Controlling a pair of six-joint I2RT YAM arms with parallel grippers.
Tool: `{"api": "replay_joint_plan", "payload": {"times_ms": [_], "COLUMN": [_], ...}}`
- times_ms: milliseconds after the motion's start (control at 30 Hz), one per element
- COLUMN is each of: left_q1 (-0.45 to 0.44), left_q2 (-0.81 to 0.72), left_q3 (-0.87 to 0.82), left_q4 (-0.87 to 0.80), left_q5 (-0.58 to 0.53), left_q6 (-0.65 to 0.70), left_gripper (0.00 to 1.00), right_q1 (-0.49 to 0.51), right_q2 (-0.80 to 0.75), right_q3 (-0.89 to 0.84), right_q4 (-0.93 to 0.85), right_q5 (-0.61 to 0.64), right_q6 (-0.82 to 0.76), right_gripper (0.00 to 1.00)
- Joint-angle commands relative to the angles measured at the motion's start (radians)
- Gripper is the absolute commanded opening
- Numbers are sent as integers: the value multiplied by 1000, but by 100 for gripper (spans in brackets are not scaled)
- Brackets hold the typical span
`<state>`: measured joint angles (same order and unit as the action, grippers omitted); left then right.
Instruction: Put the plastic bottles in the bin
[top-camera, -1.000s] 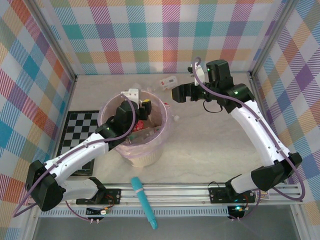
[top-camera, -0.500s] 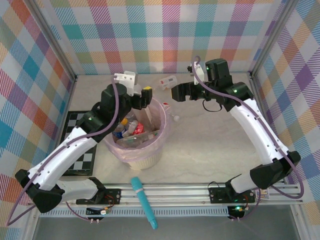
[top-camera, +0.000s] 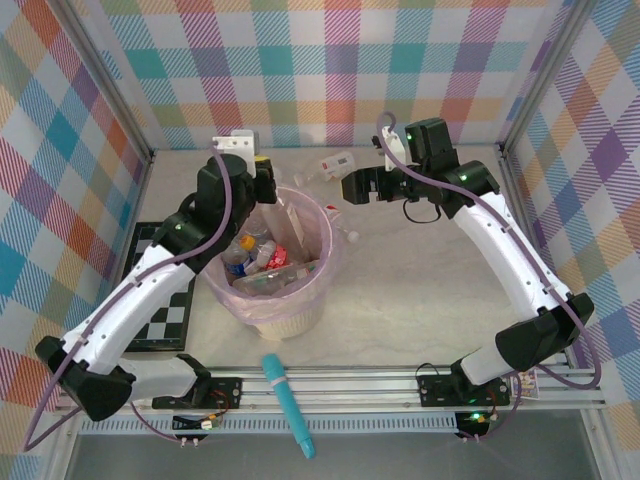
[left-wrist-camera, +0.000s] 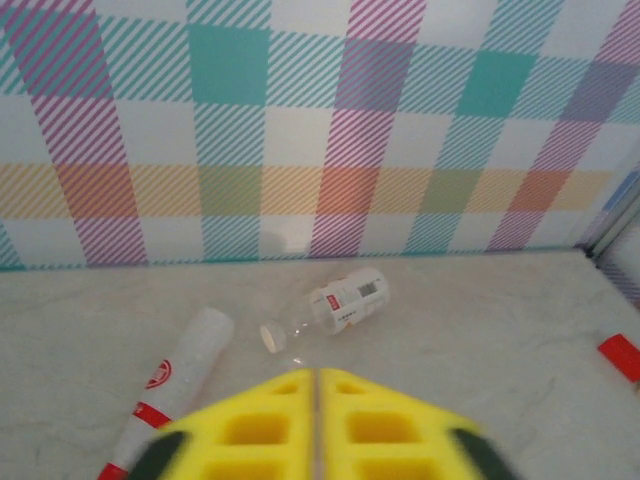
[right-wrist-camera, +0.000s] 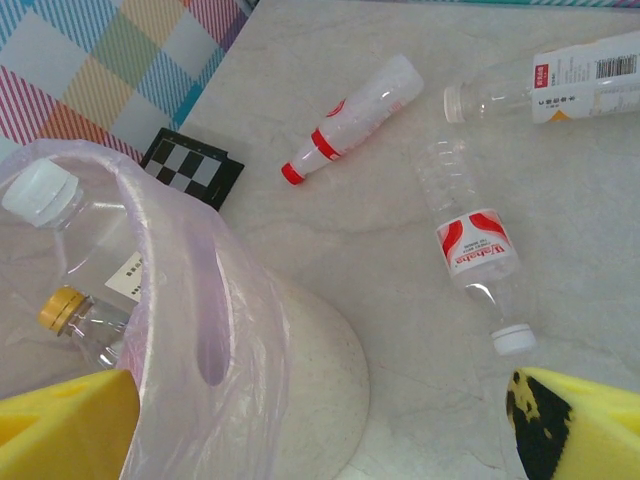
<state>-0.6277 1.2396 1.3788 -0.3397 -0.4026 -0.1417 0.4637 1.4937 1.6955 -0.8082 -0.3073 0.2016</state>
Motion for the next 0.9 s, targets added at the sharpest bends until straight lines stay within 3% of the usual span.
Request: {"api": "replay_joint_plan", "payload": {"times_ms": [0, 267, 467, 633, 733, 867], "left_q1": [4, -13, -12, 2, 26, 94], "left_q2": [-4, -60, -59, -40, -37, -26], "left_q3": [-79, -245, -163, -25, 41, 111], "left_q4": [6, 6, -21, -132, -205, -308], "left_q5": [45, 37, 38, 56, 64, 84], "left_q6": [-89, -179, -130, -80, -68, -73], "left_gripper": [0, 0, 0, 41, 53, 61], "right_q1": [-5, -30, -66, -146, -178, -180], "right_q2": [-1, 16, 67, 155, 258, 430], "right_q3": [26, -1, -22, -20, 39, 168], "right_q4": [-21, 5, 33, 74, 87, 88], "right_q5": [5, 6, -23, -36, -50, -27], "right_q6": [-16, 10, 8, 32, 136, 302], "right_gripper": [95, 94, 95, 96, 99, 99]}}
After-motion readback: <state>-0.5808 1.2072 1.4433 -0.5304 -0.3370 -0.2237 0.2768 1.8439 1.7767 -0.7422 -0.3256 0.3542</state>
